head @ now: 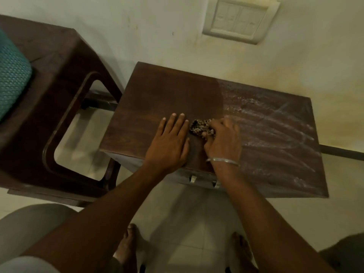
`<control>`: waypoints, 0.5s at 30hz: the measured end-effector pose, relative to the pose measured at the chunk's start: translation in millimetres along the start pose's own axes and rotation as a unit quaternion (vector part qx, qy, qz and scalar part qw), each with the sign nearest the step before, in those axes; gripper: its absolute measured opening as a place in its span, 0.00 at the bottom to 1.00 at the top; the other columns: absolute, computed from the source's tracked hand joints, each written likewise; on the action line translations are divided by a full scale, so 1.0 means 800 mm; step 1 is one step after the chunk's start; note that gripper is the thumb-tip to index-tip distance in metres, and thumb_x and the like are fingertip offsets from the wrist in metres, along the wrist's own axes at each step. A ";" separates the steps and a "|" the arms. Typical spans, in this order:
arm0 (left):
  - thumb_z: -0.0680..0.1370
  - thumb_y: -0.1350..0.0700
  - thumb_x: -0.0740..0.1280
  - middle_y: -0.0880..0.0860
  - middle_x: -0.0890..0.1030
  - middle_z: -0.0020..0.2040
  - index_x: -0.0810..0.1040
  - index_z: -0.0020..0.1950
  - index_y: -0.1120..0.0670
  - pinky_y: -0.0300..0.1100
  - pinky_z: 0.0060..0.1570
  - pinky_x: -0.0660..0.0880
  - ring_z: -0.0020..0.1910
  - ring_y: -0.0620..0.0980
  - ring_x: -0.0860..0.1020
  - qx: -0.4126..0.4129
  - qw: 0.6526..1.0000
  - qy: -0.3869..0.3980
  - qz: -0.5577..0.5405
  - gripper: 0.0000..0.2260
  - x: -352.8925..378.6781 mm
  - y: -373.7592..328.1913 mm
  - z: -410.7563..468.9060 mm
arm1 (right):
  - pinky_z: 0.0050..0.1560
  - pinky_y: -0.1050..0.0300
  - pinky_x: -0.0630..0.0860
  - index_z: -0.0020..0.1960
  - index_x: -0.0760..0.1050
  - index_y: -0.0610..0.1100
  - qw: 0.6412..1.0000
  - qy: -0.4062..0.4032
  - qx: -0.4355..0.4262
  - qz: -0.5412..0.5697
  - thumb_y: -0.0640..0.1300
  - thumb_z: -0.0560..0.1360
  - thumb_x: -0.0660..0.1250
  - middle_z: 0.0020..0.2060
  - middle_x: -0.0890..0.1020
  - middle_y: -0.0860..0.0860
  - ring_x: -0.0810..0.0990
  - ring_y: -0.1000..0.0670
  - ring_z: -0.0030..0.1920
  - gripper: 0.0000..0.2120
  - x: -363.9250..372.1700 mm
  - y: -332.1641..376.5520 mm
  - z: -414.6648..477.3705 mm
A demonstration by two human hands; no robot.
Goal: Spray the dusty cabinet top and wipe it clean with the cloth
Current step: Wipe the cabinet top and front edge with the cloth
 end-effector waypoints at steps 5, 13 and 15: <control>0.82 0.46 0.47 0.59 0.62 0.79 0.63 0.78 0.60 0.58 0.78 0.54 0.80 0.58 0.57 -0.007 1.000 0.009 -0.005 0.28 -0.002 -0.008 -0.005 | 0.43 0.57 0.66 0.55 0.79 0.51 1.000 0.009 0.021 0.011 0.41 0.71 0.71 0.53 0.76 0.50 0.72 0.45 0.55 0.14 -0.002 -0.004 0.009; 0.83 0.48 0.46 0.61 0.63 0.79 0.64 0.77 0.63 0.56 0.78 0.54 0.79 0.59 0.58 -0.006 1.000 0.007 -0.001 0.28 0.001 -0.015 -0.007 | 0.49 0.53 0.72 0.53 0.79 0.51 1.000 0.004 0.029 0.011 0.40 0.70 0.71 0.52 0.76 0.50 0.72 0.45 0.53 0.13 -0.015 -0.006 -0.041; 0.83 0.48 0.45 0.62 0.63 0.78 0.64 0.77 0.63 0.56 0.78 0.55 0.79 0.59 0.58 -0.007 1.000 0.002 -0.006 0.29 0.002 -0.020 -0.009 | 0.49 0.52 0.72 0.53 0.79 0.51 1.000 0.005 0.016 0.010 0.39 0.69 0.71 0.52 0.77 0.50 0.72 0.45 0.52 0.14 -0.016 -0.009 -0.058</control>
Point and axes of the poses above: each hand's wrist, its own z-axis towards the middle knuckle, its own x-axis out of the palm, y = z × x, the point moved 5 cm from there along z, towards the middle knuckle
